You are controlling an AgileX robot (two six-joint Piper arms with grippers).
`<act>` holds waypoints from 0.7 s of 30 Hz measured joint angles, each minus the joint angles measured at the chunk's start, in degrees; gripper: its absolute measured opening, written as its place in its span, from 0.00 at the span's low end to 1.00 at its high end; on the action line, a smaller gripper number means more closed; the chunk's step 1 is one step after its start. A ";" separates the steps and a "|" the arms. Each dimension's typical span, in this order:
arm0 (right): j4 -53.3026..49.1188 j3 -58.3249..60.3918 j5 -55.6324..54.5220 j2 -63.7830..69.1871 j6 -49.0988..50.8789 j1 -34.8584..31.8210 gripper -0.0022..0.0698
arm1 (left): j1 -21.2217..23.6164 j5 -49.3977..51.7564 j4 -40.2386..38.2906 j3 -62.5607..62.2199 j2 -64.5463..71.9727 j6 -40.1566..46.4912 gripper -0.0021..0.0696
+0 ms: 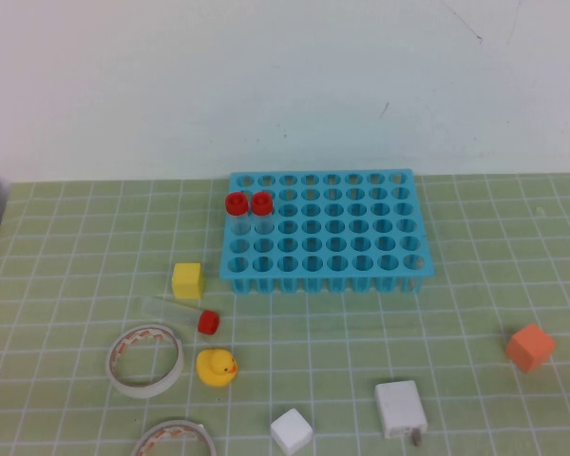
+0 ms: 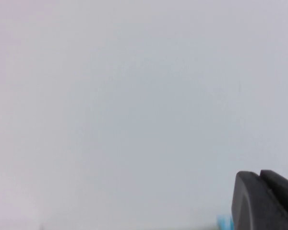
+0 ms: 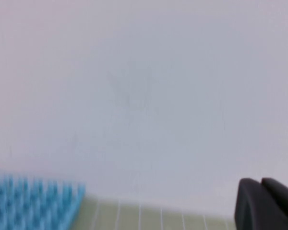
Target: Place the test tubes
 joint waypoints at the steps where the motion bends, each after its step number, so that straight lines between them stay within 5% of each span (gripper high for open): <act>1: 0.00 0.00 -3.03 0.00 0.65 0.00 0.03 | 0.00 -2.66 0.00 0.00 0.00 0.00 0.03; 9: 0.00 0.00 -19.09 0.00 8.96 0.00 0.03 | 0.00 -16.03 0.00 0.00 0.00 0.00 0.03; 17: 0.22 0.00 -15.86 0.00 12.37 0.00 0.03 | 0.00 -20.25 0.00 0.00 0.00 -4.34 0.03; 21: 0.47 -0.56 -13.99 0.00 15.87 0.00 0.03 | 0.00 -13.41 0.00 -1.74 0.00 -8.82 0.03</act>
